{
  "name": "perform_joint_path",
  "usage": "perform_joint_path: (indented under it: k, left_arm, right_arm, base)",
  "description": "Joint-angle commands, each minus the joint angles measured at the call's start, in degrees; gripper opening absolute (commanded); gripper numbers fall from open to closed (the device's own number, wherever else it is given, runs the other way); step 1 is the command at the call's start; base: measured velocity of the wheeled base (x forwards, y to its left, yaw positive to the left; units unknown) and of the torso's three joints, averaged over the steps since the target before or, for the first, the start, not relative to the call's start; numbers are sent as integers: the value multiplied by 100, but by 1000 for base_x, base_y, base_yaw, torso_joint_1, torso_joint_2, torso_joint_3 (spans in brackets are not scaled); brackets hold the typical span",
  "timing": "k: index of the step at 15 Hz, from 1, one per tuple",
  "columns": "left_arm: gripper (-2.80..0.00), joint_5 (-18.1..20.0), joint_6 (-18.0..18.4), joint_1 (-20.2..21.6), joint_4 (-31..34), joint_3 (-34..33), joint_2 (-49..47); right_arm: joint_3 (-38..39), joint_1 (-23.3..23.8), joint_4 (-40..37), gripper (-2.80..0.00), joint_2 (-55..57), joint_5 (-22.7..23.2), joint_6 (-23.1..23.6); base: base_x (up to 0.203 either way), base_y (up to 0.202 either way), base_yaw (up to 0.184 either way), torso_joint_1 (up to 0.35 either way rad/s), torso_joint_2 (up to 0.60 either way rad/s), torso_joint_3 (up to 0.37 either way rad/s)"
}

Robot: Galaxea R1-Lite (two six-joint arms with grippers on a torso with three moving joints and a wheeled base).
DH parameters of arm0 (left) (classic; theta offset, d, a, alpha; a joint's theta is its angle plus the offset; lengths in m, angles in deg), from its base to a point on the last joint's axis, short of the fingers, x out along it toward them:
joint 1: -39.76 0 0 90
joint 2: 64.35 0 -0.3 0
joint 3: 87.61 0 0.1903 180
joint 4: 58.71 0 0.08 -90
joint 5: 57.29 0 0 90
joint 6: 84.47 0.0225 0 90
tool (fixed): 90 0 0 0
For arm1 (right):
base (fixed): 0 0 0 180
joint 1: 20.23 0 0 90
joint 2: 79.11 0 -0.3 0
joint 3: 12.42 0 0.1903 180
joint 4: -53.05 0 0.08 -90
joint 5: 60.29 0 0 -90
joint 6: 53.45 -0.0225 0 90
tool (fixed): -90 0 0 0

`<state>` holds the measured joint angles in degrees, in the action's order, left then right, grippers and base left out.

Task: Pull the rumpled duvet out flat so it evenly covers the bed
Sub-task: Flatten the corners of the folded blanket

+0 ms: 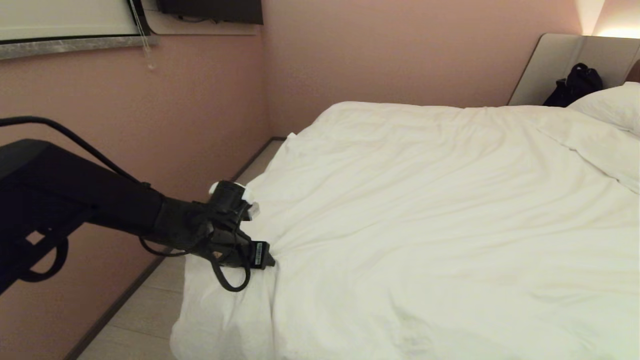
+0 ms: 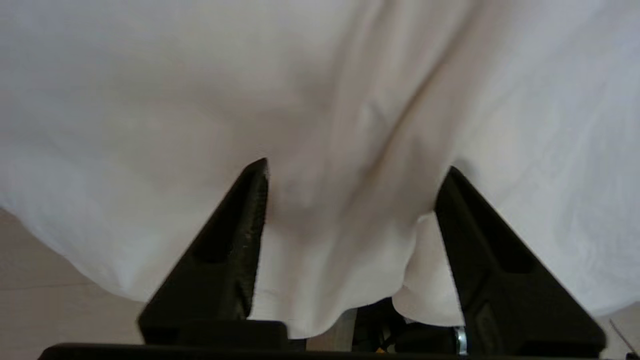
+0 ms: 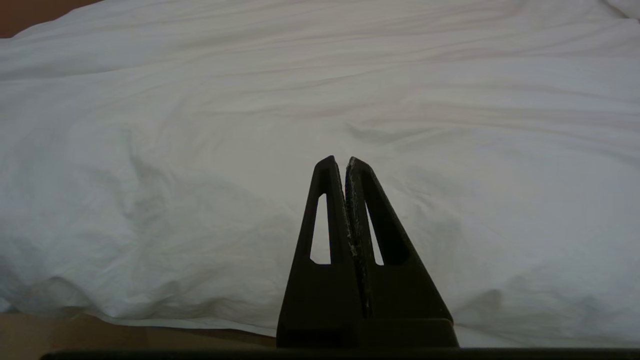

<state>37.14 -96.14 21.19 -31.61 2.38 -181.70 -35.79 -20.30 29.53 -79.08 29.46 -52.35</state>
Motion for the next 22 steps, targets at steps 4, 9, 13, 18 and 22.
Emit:
perform_joint_path:
  k: [4, 9, 13, 18, 22]
  left_arm:
    - [0, 92, -108, 742, 21, 322, 579]
    - [-20, 854, 81, 1971, 83, 755, 39]
    - [-280, 1416, 200, 2253, 6, 1056, -364]
    - [-280, 2029, 821, 2704, 53, 1860, -1297]
    - [-280, 2211, 1143, 2762, 27, 1976, -1546]
  right_arm:
    - [0, -1, -2, -280, 6, -2, 5]
    - [0, -1, -2, -280, 6, -2, 5]
    - [0, -1, -2, -280, 6, -2, 5]
    - [0, -1, -2, -280, 6, -2, 5]
    - [0, -1, -2, -280, 6, -2, 5]
  base:
    - [0, 0, 0, 0, 0, 0]
    - [0, 0, 0, 0, 0, 0]
    - [0, 0, 0, 0, 0, 0]
    - [0, 0, 0, 0, 0, 0]
    - [0, 0, 0, 0, 0, 0]
